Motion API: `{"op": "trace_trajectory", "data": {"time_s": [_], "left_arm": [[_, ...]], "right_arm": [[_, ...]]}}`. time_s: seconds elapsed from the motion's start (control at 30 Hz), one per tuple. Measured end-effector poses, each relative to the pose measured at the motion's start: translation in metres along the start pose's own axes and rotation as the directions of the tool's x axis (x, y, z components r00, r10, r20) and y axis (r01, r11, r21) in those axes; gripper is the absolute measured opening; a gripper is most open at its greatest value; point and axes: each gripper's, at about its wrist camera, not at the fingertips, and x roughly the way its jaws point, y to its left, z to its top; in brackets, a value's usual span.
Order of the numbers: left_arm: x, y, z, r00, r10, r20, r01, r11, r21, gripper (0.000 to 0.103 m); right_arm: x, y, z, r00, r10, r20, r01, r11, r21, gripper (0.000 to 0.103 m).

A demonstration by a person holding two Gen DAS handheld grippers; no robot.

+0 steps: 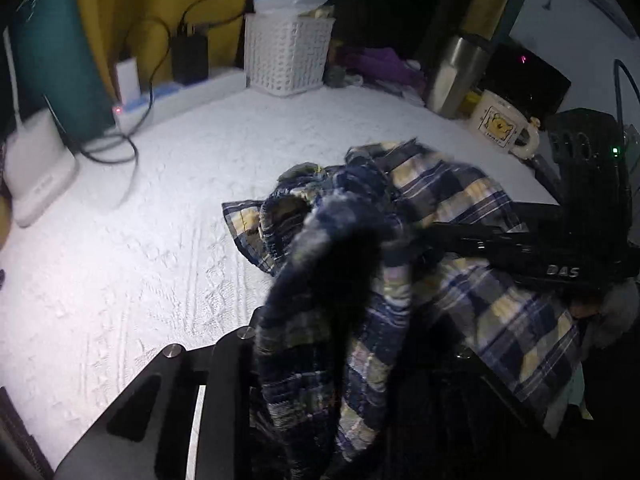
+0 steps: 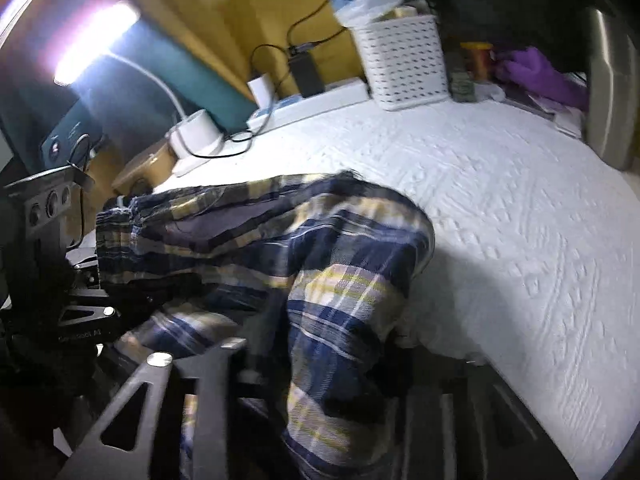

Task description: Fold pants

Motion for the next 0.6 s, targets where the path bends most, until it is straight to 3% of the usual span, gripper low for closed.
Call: {"op": "trace_trajectory", "data": {"time_s": [0.2,0.3,0.6], "left_arm": [[-0.033,-0.011,-0.002,0.993,0.013,0.116,-0.015,1.0,0.018,0.02],[-0.063,-0.02,-0.003,0.978,0.019,0.206,-0.027,0.999,0.035,0.02],[-0.129,-0.036,-0.011,0.93,0.033,0.367,-0.05,0.998,0.038,0.02]], "right_arm": [[-0.032,0.023,-0.001,0.997,-0.024,0.076,0.027,0.998,-0.048,0.025],[-0.054,0.038,0.002,0.991,-0.034,0.128,0.044,0.996,-0.078,0.025],[-0.114,0.088,0.007,0.965,-0.034,0.259,0.08,0.983,-0.168,0.025]]}}
